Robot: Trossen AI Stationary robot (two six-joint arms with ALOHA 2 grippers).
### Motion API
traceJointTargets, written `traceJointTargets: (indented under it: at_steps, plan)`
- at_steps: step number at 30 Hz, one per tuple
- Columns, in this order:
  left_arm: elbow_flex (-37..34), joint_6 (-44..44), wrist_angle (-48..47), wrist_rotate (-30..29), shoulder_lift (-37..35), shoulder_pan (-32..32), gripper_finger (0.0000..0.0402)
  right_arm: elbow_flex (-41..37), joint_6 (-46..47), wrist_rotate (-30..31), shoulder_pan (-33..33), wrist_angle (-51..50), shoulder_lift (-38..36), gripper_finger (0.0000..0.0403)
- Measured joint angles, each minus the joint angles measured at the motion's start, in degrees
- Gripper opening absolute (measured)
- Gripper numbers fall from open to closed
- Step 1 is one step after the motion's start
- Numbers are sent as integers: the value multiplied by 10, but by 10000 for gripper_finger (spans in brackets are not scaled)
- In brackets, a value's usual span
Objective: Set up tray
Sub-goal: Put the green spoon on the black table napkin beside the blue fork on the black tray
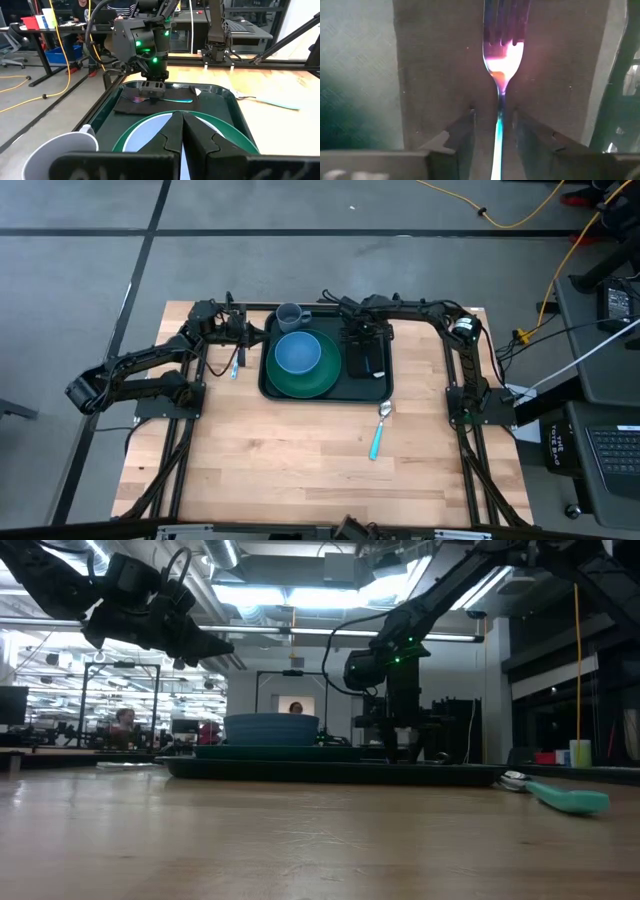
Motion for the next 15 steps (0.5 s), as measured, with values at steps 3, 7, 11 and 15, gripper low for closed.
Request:
traceJointTargets:
  at_steps: [3, 7, 11, 15]
  plan:
    - [0, 0, 0, 0, 0, 0, 3, 0, -1, -5, 0, 1, -2, 141]
    - [0, 0, 0, 0, 0, 0, 3, 11, -6, -7, 0, -1, -3, 142]
    - [0, 0, 0, 0, 0, 0, 3, 46, -33, -6, 0, -27, -4, 142]
    - [0, 0, 0, 0, 0, 0, 3, 98, -55, -2, 0, -86, -4, 142]
